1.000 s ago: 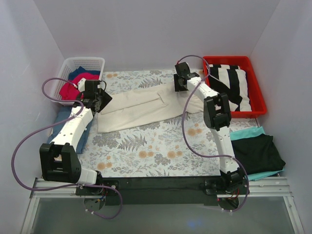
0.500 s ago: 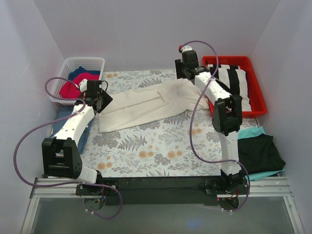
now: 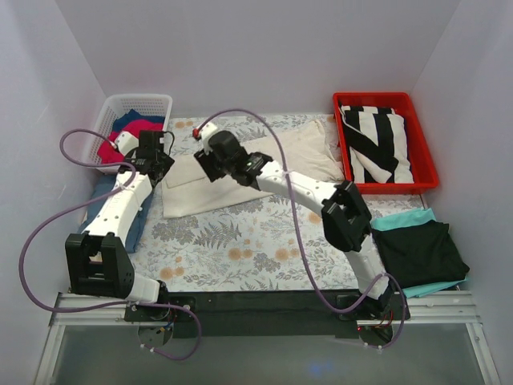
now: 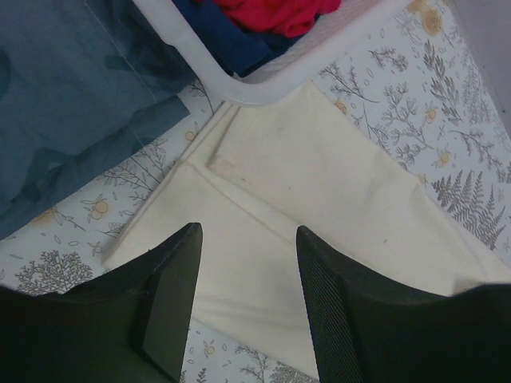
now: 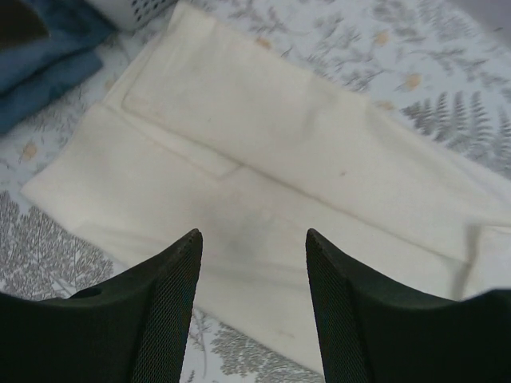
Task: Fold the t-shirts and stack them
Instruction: Fold the tshirt
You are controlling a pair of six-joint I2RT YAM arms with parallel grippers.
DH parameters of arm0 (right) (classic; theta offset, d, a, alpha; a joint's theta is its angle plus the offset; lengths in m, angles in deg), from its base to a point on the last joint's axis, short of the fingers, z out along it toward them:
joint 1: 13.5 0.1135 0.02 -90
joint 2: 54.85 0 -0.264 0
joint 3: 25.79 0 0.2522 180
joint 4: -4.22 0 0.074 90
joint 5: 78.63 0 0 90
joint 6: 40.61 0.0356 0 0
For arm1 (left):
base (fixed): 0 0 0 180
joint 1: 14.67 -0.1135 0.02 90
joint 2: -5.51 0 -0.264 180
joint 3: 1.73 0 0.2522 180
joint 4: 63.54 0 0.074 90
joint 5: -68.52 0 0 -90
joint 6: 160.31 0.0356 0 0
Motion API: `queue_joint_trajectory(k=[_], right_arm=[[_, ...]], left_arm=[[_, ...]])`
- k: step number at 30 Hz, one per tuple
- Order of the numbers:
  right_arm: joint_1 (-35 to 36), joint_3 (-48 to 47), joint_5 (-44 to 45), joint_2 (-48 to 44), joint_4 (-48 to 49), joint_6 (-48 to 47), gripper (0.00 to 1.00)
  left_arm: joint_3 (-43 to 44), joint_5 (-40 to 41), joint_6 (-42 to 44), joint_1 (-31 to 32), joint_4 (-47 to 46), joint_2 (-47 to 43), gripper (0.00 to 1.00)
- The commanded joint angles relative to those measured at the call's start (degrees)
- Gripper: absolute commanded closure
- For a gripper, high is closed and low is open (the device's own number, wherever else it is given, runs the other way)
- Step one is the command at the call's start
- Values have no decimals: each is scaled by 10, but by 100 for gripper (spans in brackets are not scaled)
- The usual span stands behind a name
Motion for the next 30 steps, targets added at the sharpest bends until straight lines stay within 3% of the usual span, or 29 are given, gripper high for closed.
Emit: queue_joint_trajectory(k=[1,9,20,30], right_arm=[[26,-13,-1,36,-8,4,39],[86,-75,5,120,-8,2,39],[87,-150,-35,188,-8,6,39],[87,-142,-66,249,-6,37,39]], left_arm=[[16,61,-36,-23,43,-30,50],[14,-88,-3,-161,22,6,50],[4,-150,14,-202,4,25,50],[4,-160,26,-205,1,18,50]])
